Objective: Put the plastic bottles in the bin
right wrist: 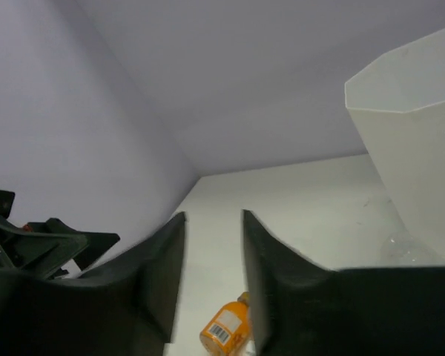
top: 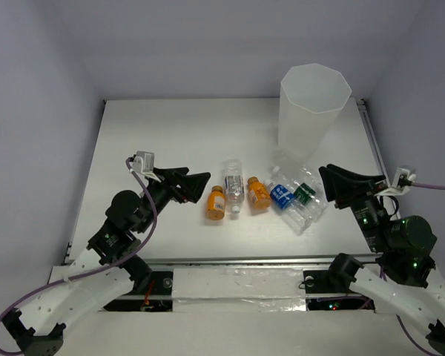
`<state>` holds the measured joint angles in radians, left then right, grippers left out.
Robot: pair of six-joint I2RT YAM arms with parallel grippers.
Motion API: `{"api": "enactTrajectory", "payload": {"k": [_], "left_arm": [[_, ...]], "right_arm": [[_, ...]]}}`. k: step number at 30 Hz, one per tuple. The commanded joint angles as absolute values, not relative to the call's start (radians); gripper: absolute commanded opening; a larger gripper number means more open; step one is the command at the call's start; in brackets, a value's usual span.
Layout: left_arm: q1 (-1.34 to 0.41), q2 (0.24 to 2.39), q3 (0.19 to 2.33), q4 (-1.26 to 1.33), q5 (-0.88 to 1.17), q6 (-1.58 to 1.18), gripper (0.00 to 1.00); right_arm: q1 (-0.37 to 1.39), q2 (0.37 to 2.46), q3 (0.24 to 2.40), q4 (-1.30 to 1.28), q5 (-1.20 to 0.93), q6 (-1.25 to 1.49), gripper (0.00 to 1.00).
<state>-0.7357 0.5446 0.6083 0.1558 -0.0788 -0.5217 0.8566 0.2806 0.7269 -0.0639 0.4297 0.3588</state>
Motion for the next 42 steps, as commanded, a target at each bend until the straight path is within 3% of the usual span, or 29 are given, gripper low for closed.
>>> {"api": "enactTrajectory", "payload": {"k": [1, 2, 4, 17, 18, 19, 20, 21, 24, 25, 26, 29, 32, 42], "left_arm": [[-0.73, 0.552, 0.604, 0.18, -0.11, -0.515, 0.99], [-0.73, 0.555, 0.604, 0.17, -0.138, -0.531, 0.99], [-0.73, 0.572, 0.6, 0.16, -0.207, -0.61, 0.99], [-0.73, 0.747, 0.503, 0.304, -0.135, -0.531, 0.98], [-0.73, 0.758, 0.497, 0.31, -0.127, -0.523, 0.86], [-0.73, 0.774, 0.489, 0.32, -0.132, -0.52, 0.24], [-0.73, 0.782, 0.485, 0.315, -0.141, -0.523, 0.1], [-0.73, 0.791, 0.491, 0.301, -0.153, -0.514, 0.09], [-0.753, 0.871, 0.523, 0.223, -0.204, -0.499, 0.33], [-0.764, 0.926, 0.532, 0.186, -0.236, -0.497, 0.52], [-0.778, 0.957, 0.554, 0.169, -0.253, -0.497, 0.59], [-0.824, 1.079, 0.575, 0.123, -0.308, -0.495, 0.79], [-0.824, 1.137, 0.589, 0.118, -0.308, -0.491, 0.83], [-0.833, 1.29, 0.629, 0.153, -0.299, -0.456, 0.82]], "right_arm": [[0.854, 0.307, 0.747, -0.031, 0.422, 0.324, 0.35], [0.854, 0.313, 0.746, -0.025, 0.423, 0.324, 0.18], [0.854, 0.331, 0.742, -0.011, 0.417, 0.327, 0.0], [0.854, 0.699, 0.718, 0.118, 0.273, 0.406, 0.0], [0.854, 0.725, 0.719, 0.12, 0.268, 0.413, 0.0], [0.854, 0.774, 0.716, 0.129, 0.267, 0.426, 0.02], [0.854, 0.799, 0.716, 0.133, 0.262, 0.437, 0.04], [0.854, 0.825, 0.715, 0.138, 0.259, 0.445, 0.07], [0.854, 0.938, 0.722, 0.15, 0.229, 0.459, 0.26], [0.854, 0.971, 0.733, 0.141, 0.221, 0.462, 0.33], [0.854, 1.032, 0.741, 0.138, 0.215, 0.46, 0.47], [0.854, 1.13, 0.788, 0.118, 0.192, 0.463, 0.61], [0.854, 1.169, 0.799, 0.121, 0.183, 0.469, 0.69], [0.854, 1.189, 0.79, 0.126, 0.181, 0.469, 0.7]]}}
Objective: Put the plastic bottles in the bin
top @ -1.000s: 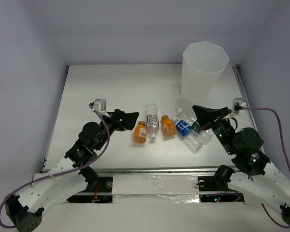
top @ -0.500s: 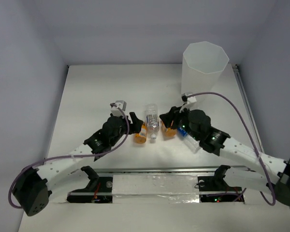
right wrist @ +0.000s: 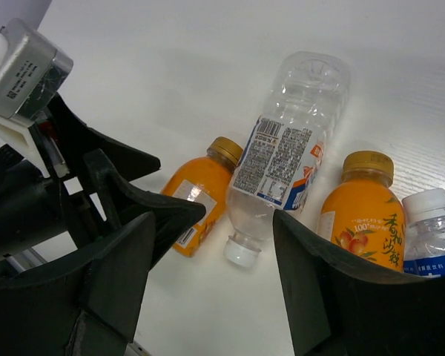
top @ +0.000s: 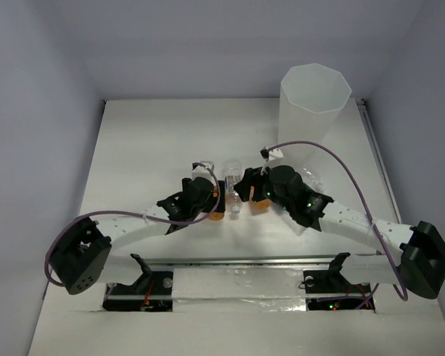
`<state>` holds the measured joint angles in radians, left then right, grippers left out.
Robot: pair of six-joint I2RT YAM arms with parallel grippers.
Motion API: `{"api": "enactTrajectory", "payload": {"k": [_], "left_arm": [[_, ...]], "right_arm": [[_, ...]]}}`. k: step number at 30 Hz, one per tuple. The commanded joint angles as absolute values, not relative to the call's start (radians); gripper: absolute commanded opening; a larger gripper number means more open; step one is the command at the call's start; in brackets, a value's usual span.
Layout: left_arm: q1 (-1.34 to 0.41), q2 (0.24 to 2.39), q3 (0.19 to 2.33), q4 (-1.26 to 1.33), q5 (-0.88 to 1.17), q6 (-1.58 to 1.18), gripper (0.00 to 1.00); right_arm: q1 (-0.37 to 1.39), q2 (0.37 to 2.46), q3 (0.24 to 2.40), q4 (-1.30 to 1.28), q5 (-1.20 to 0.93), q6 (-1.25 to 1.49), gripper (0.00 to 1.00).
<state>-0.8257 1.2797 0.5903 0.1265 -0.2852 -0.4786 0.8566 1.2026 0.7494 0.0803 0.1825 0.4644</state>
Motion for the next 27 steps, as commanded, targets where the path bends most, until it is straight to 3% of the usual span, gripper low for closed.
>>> {"api": "enactTrajectory", "payload": {"k": [1, 3, 13, 17, 27], "left_arm": [[-0.833, 1.31, 0.63, 0.156, -0.299, -0.456, 0.81], [-0.833, 1.33, 0.629, 0.163, -0.301, -0.457, 0.78], [-0.833, 1.3, 0.577, 0.196, -0.37, -0.474, 0.47], [-0.833, 1.194, 0.539, 0.18, -0.414, -0.488, 0.42], [-0.844, 0.744, 0.374, 0.161, -0.5, -0.568, 0.43]], "right_arm": [[0.854, 1.19, 0.79, 0.123, 0.181, 0.469, 0.7], [0.854, 1.206, 0.801, 0.114, 0.181, 0.469, 0.7], [0.854, 1.38, 0.926, 0.014, 0.241, 0.512, 0.74], [0.854, 1.479, 1.015, -0.041, 0.285, 0.52, 0.83], [0.769, 1.696, 1.239, -0.179, 0.322, 0.488, 0.9]]}}
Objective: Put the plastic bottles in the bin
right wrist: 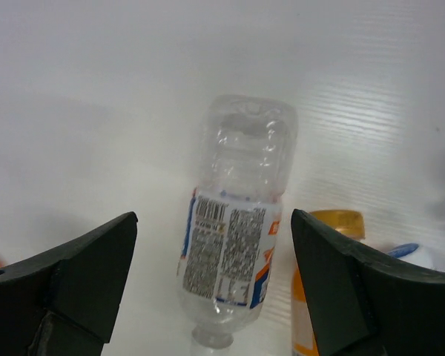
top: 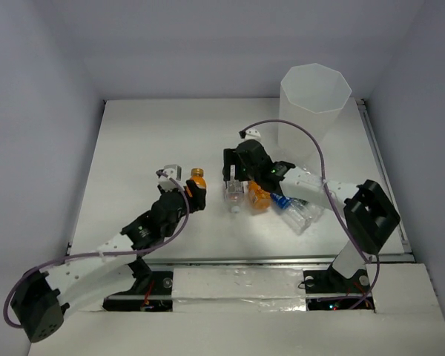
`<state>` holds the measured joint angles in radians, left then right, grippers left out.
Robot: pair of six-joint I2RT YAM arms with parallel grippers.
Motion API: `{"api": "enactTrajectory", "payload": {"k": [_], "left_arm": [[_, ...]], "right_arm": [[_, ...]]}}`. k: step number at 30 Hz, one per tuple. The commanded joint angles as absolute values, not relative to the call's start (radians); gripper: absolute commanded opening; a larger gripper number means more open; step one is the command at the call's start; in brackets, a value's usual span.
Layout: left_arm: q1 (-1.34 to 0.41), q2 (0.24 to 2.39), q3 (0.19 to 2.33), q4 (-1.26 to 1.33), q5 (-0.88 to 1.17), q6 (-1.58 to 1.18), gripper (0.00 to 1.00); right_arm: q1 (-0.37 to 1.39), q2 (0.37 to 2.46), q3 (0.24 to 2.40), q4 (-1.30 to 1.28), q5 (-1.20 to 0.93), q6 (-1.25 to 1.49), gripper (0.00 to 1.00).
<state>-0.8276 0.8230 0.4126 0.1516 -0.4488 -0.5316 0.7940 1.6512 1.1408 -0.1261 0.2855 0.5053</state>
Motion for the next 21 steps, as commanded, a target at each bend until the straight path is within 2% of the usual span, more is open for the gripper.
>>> {"api": "enactTrajectory", "payload": {"k": [1, 5, 14, 19, 20, 21], "left_arm": [[-0.844, 0.691, 0.367, 0.167, -0.506, -0.572, 0.42], [-0.844, 0.606, 0.339, 0.193, -0.497, -0.571, 0.43], [-0.844, 0.608, 0.308, 0.236, -0.468, -0.563, 0.43], [-0.844, 0.589, 0.304, 0.239, -0.466, -0.561, 0.43], [-0.844, 0.588, 0.304, 0.239, -0.466, -0.561, 0.43], [-0.844, 0.586, 0.305, 0.239, -0.465, -0.561, 0.43]], "right_arm": [[0.769, 1.713, 1.253, -0.199, 0.327, 0.483, 0.9], [0.733, 1.795, 1.308, -0.229, 0.304, 0.48, 0.91], [0.733, 1.966, 1.448, -0.29, 0.215, 0.442, 0.89], [0.733, 2.009, 1.494, -0.287, 0.178, 0.452, 0.71], [0.733, 2.01, 1.502, -0.287, 0.179, 0.453, 0.58], [0.733, 1.997, 1.514, -0.287, 0.186, 0.454, 0.52]]}}
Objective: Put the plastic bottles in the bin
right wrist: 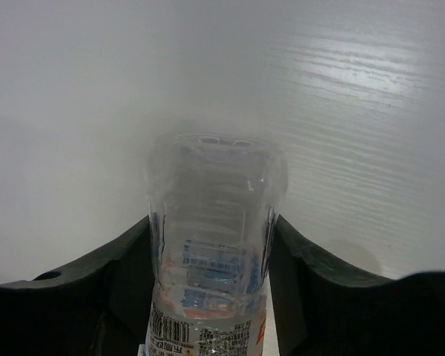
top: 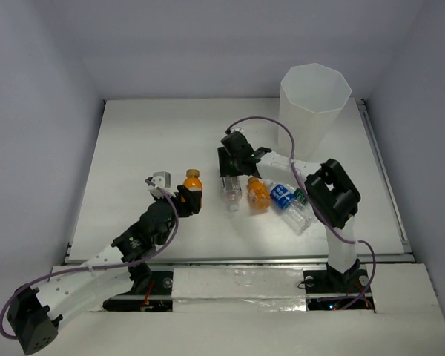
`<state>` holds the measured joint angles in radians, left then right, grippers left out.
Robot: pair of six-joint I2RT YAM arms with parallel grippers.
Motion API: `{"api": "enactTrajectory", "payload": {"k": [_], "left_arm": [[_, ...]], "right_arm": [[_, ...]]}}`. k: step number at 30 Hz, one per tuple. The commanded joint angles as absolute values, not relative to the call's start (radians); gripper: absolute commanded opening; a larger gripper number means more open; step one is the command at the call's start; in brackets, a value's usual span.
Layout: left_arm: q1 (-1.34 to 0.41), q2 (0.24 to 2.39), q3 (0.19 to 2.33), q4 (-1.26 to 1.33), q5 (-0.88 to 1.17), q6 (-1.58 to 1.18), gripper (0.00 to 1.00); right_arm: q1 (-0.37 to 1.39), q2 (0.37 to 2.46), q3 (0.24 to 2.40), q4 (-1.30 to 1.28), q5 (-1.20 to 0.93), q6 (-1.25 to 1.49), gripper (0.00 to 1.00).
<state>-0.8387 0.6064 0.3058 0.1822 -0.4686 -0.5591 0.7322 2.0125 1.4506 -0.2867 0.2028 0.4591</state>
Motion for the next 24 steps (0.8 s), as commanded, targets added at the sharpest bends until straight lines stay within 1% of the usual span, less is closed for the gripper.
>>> {"api": "enactTrajectory", "payload": {"k": [1, 3, 8, 12, 15, 16, 17, 19, 21, 24], "left_arm": [[-0.844, 0.584, 0.304, 0.241, -0.462, -0.561, 0.43], [-0.844, 0.581, 0.305, 0.242, -0.457, -0.563, 0.43], [-0.844, 0.595, 0.316, 0.25, -0.434, -0.56, 0.43], [-0.844, 0.603, 0.313, 0.268, -0.41, -0.558, 0.43], [-0.844, 0.617, 0.308, 0.293, -0.382, -0.561, 0.43], [-0.844, 0.621, 0.308, 0.301, -0.376, -0.563, 0.43], [-0.853, 0.632, 0.31, 0.307, -0.365, -0.564, 0.43], [-0.853, 0.641, 0.308, 0.322, -0.351, -0.565, 0.43], [-0.853, 0.646, 0.307, 0.331, -0.344, -0.566, 0.43], [-0.853, 0.65, 0.304, 0.348, -0.331, -0.568, 0.43]], "right_arm": [[0.733, 1.984, 1.52, -0.284, 0.195, 0.456, 0.51], [0.733, 1.944, 1.537, -0.279, 0.222, 0.446, 0.49], [0.693, 1.737, 1.614, -0.259, 0.323, 0.408, 0.49], [0.611, 1.548, 1.603, -0.161, 0.422, 0.374, 0.49], [0.503, 1.431, 1.586, -0.031, 0.471, 0.36, 0.48], [0.47, 1.418, 1.591, 0.024, 0.477, 0.362, 0.48], [0.413, 1.411, 1.6, 0.041, 0.512, 0.359, 0.48], [0.364, 1.428, 1.649, 0.061, 0.569, 0.345, 0.47], [0.296, 1.475, 1.686, 0.074, 0.632, 0.321, 0.47], [0.224, 1.541, 1.765, 0.064, 0.666, 0.299, 0.47]]}}
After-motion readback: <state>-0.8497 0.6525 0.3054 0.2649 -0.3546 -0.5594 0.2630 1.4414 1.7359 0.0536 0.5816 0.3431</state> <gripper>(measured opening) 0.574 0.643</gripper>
